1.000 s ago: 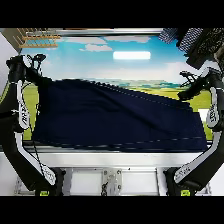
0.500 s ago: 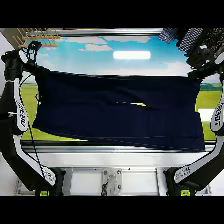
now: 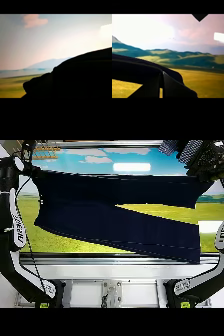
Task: Fold the clothes and pants, and hang the long-sleeved shirts on hangers.
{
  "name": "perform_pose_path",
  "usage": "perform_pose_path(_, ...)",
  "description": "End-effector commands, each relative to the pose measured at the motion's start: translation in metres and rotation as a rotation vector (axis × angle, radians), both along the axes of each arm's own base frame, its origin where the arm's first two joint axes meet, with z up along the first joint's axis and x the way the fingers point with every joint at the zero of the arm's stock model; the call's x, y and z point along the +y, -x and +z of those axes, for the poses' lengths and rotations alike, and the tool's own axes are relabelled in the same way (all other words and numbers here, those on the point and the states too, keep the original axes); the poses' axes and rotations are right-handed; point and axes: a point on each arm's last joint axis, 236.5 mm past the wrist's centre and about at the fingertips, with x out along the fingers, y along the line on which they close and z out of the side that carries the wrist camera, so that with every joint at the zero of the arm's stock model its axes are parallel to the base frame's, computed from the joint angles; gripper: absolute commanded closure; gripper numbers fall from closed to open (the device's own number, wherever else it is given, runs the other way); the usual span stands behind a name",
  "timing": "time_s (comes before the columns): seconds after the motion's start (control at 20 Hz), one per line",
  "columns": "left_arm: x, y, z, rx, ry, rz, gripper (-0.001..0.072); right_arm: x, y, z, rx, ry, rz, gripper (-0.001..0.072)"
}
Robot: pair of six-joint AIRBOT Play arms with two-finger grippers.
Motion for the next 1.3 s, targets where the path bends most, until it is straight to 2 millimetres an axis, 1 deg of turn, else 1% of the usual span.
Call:
perform_pose_path(0.0,-0.001,0.003,0.017,-0.027,-0.005,-0.001,0.0702,-0.001,0.038,-0.001,0.127,0.002,-0.038,0.0711)
perform_pose_path(0.1,-0.001,0.006,0.025,-0.032,-0.007,-0.001,0.0702,0.0,0.052,0.006,0.146,0.006,-0.052,0.0711)
perform_pose_path(0.15,-0.001,0.008,0.026,-0.027,-0.006,0.0,0.0702,0.001,0.058,0.009,0.151,0.01,-0.055,0.0711)
perform_pose_path(0.3,-0.001,0.016,0.016,0.012,-0.007,-0.006,0.0702,0.006,0.08,0.015,0.169,0.012,-0.061,0.0711)
perform_pose_path(0.45,-0.004,0.033,-0.005,0.064,-0.026,-0.038,0.0702,0.01,0.111,0.01,0.214,0.026,-0.072,0.0711)
perform_pose_path(0.55,-0.002,0.042,-0.008,0.042,-0.036,-0.04,0.0702,0.014,0.134,0.005,0.248,0.035,-0.076,0.0711)
perform_pose_path(0.65,0.004,0.051,-0.006,0.003,-0.061,-0.049,0.0702,0.019,0.158,0.0,0.268,0.043,-0.078,0.0711)
perform_pose_path(0.7,0.005,0.059,-0.008,0.007,-0.075,-0.06,0.0701,0.024,0.171,-0.003,0.277,0.041,-0.078,0.0711)
perform_pose_path(0.8,0.011,0.079,-0.02,0.048,-0.093,-0.074,0.0701,0.032,0.197,-0.01,0.301,0.036,-0.078,0.0711)
perform_pose_path(1.05,0.032,0.125,-0.044,0.108,-0.097,-0.045,0.0701,0.056,0.261,-0.032,0.363,0.013,-0.078,0.0712)
perform_pose_path(1.25,0.035,0.157,-0.063,0.167,-0.108,-0.062,0.07,0.074,0.311,-0.057,0.467,-0.022,-0.078,0.0711)
